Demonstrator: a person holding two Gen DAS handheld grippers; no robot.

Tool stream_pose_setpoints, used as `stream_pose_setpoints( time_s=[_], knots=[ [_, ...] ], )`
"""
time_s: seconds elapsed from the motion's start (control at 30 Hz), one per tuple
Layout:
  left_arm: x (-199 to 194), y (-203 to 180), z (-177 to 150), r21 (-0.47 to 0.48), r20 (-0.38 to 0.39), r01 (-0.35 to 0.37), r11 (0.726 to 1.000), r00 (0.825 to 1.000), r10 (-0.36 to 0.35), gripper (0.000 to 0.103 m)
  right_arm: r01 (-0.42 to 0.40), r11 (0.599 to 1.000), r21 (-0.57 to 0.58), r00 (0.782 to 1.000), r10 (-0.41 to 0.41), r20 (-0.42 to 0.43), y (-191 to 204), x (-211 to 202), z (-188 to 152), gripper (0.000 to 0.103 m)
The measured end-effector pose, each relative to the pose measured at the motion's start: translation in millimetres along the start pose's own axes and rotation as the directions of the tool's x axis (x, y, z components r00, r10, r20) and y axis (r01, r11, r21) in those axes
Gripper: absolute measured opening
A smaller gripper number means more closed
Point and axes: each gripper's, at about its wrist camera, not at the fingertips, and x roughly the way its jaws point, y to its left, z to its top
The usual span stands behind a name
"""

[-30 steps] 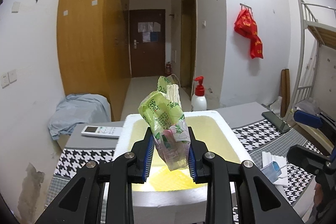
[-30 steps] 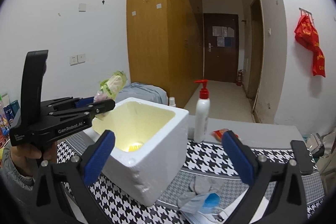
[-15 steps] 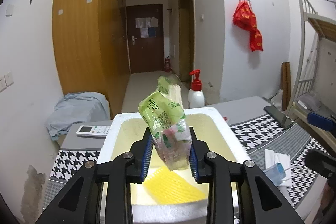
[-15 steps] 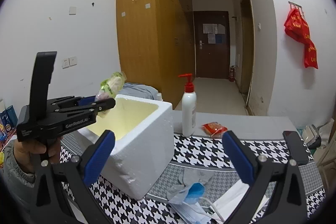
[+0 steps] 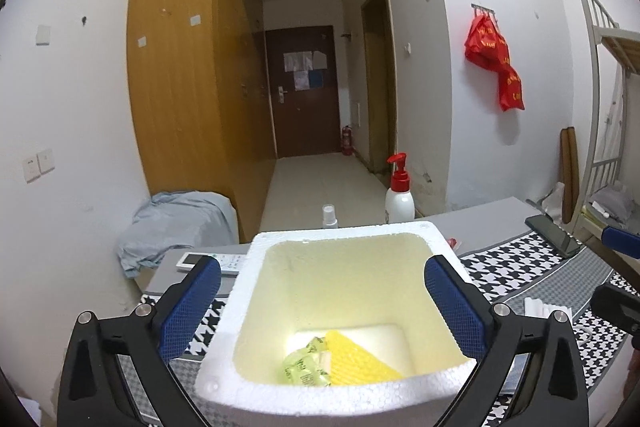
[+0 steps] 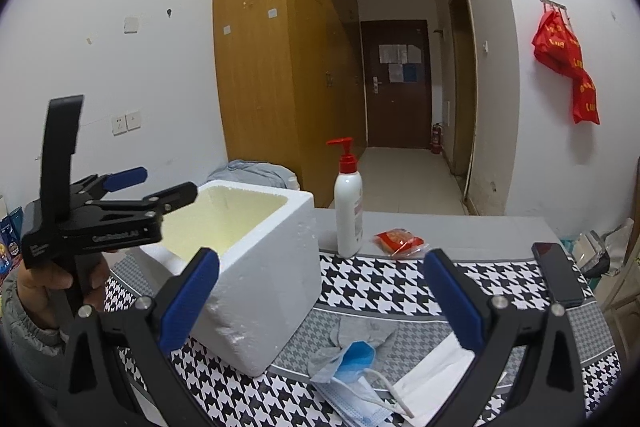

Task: Organize soft objects
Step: 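Withdraw the left tool from the box toward the blue face mask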

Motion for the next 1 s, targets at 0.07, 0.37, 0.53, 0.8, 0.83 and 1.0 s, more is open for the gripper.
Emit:
stream_pose_setpoints(
  time_s=[0.07,0.37,0.53,0.8,0.83,1.0],
  knots=[
    [-8,2,0,-0.009,0.017,-0.010,1.000,1.000,0.010,0.102,-0.002,1.000,-0.005,1.000,0.002,-0.001,1,-1,-1,0.103],
    [-42,2,-3,-0.021,0.060,-0.001,1.000,0.998,0.002,0.102,-0.004,1.000,-0.018,1.000,0.004,0.006,10,-16,-2,0.103],
    [-58,0,-7,-0.024,0.066,0.002,1.000,0.998,0.000,0.102,-0.010,0.999,-0.031,1.000,0.010,0.021,18,-31,-3,0.103],
    [-94,-6,-14,-0.025,0.098,0.004,1.000,0.995,-0.001,0.102,-0.017,0.999,-0.047,0.999,0.020,0.047,29,-58,-8,0.103],
    [-97,-6,-15,-0.026,0.100,0.004,1.000,0.995,-0.001,0.102,-0.016,0.999,-0.050,0.998,0.018,0.052,31,-62,-8,0.103],
    [-120,-8,-20,-0.026,0.116,-0.005,1.000,0.993,0.008,0.102,-0.018,0.998,-0.054,0.997,0.022,0.079,37,-82,-13,0.103]
  ],
)
